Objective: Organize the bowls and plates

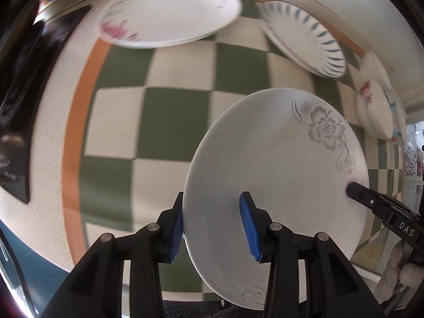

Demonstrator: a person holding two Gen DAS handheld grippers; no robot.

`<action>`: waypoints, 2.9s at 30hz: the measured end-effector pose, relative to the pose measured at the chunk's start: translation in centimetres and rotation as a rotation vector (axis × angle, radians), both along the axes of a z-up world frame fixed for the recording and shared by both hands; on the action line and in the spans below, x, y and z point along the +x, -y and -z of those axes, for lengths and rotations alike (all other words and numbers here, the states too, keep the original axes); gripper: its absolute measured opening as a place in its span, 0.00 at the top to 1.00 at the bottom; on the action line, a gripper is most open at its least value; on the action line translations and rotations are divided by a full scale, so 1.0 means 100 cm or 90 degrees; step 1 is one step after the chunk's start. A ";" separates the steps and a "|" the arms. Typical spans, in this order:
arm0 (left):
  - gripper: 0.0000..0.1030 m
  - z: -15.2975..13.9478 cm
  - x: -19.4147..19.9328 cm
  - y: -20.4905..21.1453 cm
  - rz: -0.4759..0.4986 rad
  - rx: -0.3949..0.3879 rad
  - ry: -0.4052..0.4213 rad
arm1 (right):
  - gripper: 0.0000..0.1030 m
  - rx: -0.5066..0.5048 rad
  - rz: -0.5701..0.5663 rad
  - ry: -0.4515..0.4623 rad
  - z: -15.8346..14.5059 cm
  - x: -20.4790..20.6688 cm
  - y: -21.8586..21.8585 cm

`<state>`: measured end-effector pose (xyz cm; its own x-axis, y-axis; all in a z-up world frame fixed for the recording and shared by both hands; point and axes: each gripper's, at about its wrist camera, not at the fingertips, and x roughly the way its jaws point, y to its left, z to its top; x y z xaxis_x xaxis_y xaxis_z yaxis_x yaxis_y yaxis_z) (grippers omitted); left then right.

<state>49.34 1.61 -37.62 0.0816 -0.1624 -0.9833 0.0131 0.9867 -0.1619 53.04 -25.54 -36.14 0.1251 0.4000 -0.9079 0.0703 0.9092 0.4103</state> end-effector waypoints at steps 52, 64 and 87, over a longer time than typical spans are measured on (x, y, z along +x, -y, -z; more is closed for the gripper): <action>0.60 -0.067 0.040 -0.024 -0.044 0.004 0.079 | 0.79 -0.110 0.099 -0.009 -0.051 -0.031 0.107; 0.60 0.000 0.160 -0.188 -0.294 -0.057 0.024 | 0.53 -0.004 -0.112 0.093 -0.050 0.224 -0.119; 0.75 -0.002 0.214 -0.176 -0.219 -0.041 0.037 | 0.81 -0.048 -0.133 0.028 0.039 0.313 -0.171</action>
<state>70.70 19.19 -37.42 0.1970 -0.1772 -0.9643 -0.3072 0.9228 -0.2323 84.33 -8.40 -40.03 0.0868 0.3524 -0.9318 -0.1394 0.9304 0.3389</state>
